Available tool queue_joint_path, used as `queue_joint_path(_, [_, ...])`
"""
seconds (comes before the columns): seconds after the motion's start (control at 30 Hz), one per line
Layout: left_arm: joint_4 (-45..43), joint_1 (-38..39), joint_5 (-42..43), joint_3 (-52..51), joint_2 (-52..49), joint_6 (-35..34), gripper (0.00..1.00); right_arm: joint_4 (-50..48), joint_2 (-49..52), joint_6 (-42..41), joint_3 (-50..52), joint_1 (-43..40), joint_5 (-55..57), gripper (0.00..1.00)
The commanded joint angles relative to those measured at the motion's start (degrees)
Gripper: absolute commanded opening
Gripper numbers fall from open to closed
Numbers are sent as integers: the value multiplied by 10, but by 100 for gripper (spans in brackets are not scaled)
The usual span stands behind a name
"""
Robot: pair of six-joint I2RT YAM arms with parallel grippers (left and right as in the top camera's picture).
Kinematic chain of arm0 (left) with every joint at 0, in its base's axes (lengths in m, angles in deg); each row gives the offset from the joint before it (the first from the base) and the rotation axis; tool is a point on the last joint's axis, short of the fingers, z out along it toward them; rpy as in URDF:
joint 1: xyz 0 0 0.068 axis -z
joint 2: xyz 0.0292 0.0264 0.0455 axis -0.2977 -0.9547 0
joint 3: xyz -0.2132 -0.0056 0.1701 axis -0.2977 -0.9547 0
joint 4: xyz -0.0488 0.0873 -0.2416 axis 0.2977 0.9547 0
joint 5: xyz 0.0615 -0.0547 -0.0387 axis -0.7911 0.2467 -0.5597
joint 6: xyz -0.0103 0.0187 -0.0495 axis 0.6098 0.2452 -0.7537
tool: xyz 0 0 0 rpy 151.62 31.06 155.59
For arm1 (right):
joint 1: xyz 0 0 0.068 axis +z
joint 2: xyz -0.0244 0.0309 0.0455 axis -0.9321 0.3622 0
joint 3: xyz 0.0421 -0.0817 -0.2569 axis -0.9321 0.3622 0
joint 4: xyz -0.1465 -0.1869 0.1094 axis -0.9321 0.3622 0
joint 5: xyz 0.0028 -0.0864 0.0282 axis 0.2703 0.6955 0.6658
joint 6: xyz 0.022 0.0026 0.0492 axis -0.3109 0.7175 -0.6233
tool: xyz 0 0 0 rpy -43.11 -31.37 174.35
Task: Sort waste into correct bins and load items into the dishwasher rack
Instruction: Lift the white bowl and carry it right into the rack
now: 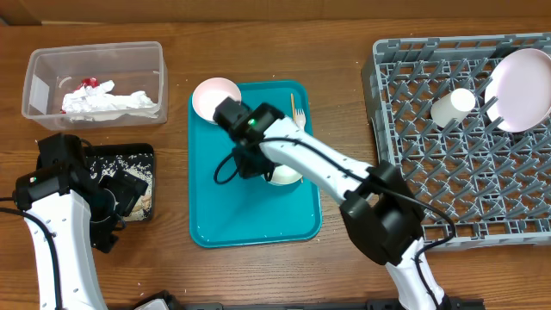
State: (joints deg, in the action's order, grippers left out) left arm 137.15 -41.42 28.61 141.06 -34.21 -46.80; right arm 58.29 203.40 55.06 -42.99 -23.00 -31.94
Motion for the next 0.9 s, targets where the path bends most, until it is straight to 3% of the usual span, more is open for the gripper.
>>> queue_joint_path(0.0, [0, 0, 0, -1, 0, 7, 100, 12, -56, -10, -30, -22, -30, 4])
queue_joint_path(0.27, [0, 0, 0, -1, 0, 7, 100, 64, -190, -10, -30, -99, -68, 4])
queue_joint_path(0.43, [0, 0, 0, -1, 0, 7, 100, 112, -305, 2, -30, -229, -109, 4])
queue_joint_path(0.6, [0, 0, 0, -1, 0, 7, 100, 178, -351, 140, -30, -442, -287, 4])
queue_joint_path(0.8, [0, 0, 0, -1, 0, 7, 100, 196, -351, 275, 25, -618, -471, 4])
queue_joint_path(0.87, [0, 0, 0, -1, 0, 7, 100, 196, -351, 365, 67, -686, -562, 4])
